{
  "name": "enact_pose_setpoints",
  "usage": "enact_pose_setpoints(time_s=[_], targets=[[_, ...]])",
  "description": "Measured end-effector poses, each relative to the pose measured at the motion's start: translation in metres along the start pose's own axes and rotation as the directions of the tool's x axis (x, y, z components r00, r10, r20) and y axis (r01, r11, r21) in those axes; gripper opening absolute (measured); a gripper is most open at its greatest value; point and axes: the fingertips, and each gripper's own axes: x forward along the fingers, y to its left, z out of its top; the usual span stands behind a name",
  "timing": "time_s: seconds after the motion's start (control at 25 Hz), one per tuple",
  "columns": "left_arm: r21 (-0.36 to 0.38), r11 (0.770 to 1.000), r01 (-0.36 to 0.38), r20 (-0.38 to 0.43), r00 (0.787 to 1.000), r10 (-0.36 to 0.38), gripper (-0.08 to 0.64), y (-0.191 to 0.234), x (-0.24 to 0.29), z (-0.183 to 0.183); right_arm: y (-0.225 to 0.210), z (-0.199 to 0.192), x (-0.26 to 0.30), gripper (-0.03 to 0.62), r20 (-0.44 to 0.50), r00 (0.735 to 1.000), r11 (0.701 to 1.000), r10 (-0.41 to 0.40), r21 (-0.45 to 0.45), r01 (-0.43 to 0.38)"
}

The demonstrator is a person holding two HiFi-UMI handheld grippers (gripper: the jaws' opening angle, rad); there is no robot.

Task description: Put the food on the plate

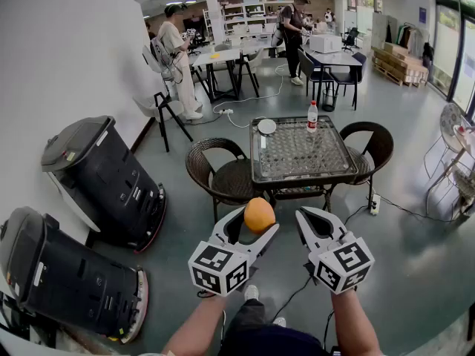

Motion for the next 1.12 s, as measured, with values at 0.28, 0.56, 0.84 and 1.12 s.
enact_pose_setpoints(time_s=[0.28, 0.56, 0.84, 1.12], targets=[[0.0, 1.0, 0.002, -0.002, 1.0, -0.002, 0.337, -0.001, 0.003, -0.003, 0.0, -0.005, 0.001, 0.006, -0.004, 1.0, 1.0, 0.018, 0.013, -0.018], [0.002, 1.0, 0.0, -0.006, 1.0, 0.0, 0.337, -0.002, 0.008, -0.003, -0.005, -0.004, 0.001, 0.006, -0.004, 1.0, 1.0, 0.018, 0.015, -0.018], [0.001, 1.0, -0.004, -0.014, 1.0, 0.004, 0.337, -0.002, 0.017, -0.005, -0.016, -0.008, 0.001, 0.006, -0.007, 1.0, 1.0, 0.017, 0.024, -0.017], [-0.004, 1.0, -0.002, -0.022, 1.0, 0.002, 0.337, 0.005, 0.038, -0.003, -0.035, -0.009, 0.011, 0.006, -0.011, 1.0, 0.999, 0.017, 0.033, -0.016]])
